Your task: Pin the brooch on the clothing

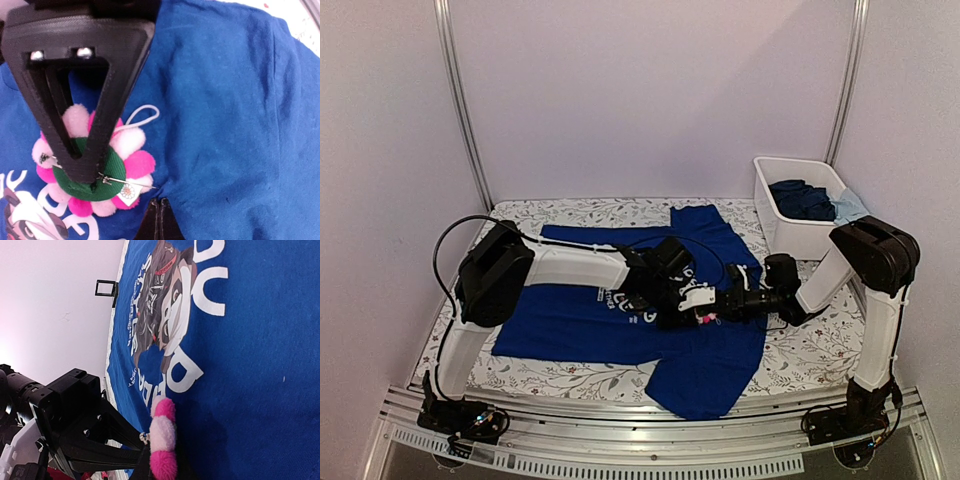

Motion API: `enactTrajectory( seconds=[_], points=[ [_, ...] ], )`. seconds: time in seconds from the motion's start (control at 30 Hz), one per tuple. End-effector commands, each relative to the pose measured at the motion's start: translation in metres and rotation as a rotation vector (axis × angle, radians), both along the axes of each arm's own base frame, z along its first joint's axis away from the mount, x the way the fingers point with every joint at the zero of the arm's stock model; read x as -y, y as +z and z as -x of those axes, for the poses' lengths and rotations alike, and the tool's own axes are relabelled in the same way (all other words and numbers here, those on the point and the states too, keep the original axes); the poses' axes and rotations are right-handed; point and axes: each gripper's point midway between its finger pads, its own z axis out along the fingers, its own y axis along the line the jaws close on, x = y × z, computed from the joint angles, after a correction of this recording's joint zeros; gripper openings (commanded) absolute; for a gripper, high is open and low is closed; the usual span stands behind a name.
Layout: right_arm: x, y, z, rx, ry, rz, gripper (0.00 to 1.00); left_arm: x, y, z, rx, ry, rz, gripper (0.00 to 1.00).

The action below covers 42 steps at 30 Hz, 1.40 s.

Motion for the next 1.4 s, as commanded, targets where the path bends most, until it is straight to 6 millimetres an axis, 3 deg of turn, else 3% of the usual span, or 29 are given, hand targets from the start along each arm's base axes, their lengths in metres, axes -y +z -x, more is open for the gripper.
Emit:
enactTrajectory(
  seconds=[0.0,0.63,0.83,1.03,1.23,1.27,1.37],
  points=[
    [0.003,-0.038,0.034,-0.181,0.047,0.065,0.0,0.006,0.018,-0.002,0.054,0.005,0.041,0.0],
    [-0.001,-0.051,0.054,-0.294,0.11,0.117,0.0,0.012,0.023,-0.012,0.08,0.049,0.096,0.0],
    [0.001,-0.057,0.065,-0.33,0.134,0.147,0.0,0.016,0.033,-0.025,0.135,0.068,0.123,0.0],
    [0.004,-0.058,0.067,-0.33,0.139,0.18,0.0,0.018,0.039,-0.024,0.13,0.063,0.14,0.0],
    [0.006,-0.06,0.065,-0.332,0.14,0.219,0.0,0.008,0.032,-0.011,0.088,0.03,0.103,0.0],
    [0.006,-0.059,0.063,-0.33,0.138,0.225,0.0,0.006,0.031,-0.006,0.07,0.009,0.092,0.01],
    [0.005,-0.059,0.058,-0.32,0.134,0.24,0.0,-0.004,0.028,0.015,0.018,-0.092,0.061,0.21]
  ],
)
